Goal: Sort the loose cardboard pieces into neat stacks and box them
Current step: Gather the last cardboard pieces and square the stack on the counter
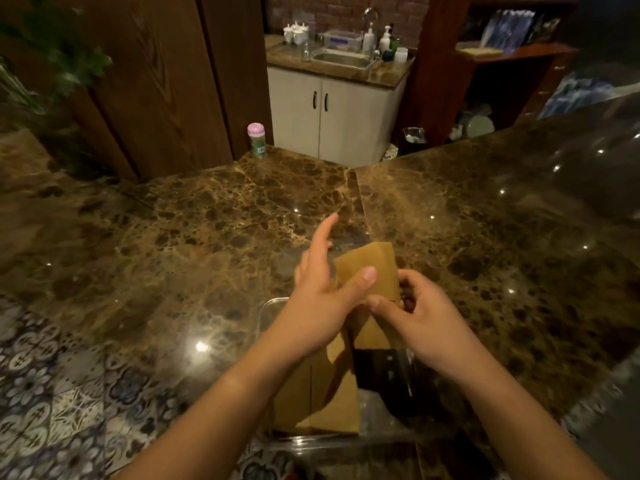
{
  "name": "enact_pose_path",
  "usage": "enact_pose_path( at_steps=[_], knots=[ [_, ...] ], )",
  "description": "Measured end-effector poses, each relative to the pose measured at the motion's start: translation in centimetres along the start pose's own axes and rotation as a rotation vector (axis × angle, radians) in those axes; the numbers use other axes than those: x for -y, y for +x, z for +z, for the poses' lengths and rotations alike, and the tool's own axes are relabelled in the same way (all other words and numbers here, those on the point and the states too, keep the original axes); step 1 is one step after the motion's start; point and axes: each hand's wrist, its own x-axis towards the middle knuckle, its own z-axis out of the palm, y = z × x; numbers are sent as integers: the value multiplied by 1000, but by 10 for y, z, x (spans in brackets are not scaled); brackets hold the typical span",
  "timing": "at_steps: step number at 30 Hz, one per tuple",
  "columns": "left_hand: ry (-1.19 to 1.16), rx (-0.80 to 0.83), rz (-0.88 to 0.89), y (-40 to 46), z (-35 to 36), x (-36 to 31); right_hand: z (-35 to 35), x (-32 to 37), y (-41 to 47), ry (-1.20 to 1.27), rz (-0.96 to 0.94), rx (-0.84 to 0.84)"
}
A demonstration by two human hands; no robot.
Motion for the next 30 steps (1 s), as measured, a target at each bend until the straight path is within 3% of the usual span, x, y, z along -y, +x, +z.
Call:
enact_pose_path(
  at_steps=[3,6,11,14,19,24,30],
  knots=[
    [323,-181,64,-15,-35,16,-6,-18,-15,-296,122,-21],
    [282,-319,-53,-30,-59,49,-1,-27,-26,-499,195,46],
    [-157,-267,-300,-60,-45,87,12,-26,-36,-593,237,112],
    [-300,-311,-348,-67,-34,99,20,-34,-32,-591,288,227],
    [-306,-388,-338,-58,-32,96,28,-45,-9,-351,454,334],
    [-249,-411,-315,-35,-29,92,35,-47,15,-714,458,269],
    [-198,-336,-301,1,-32,89,35,-34,43,-814,435,284]
  ],
)
